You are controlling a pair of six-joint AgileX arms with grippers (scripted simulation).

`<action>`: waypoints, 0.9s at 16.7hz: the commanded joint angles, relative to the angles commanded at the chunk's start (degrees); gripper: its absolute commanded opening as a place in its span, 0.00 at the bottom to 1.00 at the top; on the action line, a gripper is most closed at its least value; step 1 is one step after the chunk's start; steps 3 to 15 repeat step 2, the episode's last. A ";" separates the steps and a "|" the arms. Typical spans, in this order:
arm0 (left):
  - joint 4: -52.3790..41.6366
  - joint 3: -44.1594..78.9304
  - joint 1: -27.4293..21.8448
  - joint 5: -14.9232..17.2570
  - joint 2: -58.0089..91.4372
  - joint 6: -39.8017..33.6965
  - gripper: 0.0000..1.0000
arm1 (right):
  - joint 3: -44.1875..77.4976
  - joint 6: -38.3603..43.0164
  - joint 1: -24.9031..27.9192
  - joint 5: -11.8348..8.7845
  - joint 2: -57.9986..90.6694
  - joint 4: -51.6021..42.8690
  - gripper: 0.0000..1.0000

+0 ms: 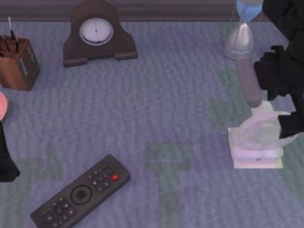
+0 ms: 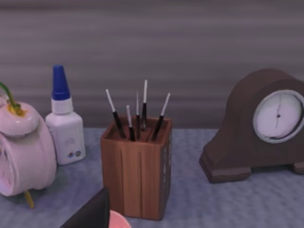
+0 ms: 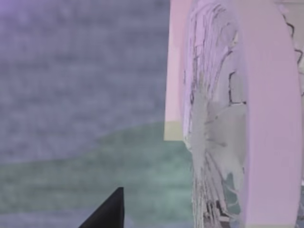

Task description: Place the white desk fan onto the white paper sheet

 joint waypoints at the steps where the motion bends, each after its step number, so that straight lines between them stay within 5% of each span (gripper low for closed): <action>1: 0.00 0.00 0.00 0.00 0.00 0.00 1.00 | 0.00 0.00 0.00 0.00 0.00 0.00 1.00; 15: 0.00 0.00 0.00 0.00 0.00 0.00 1.00 | 0.00 0.00 0.00 0.00 0.00 0.00 1.00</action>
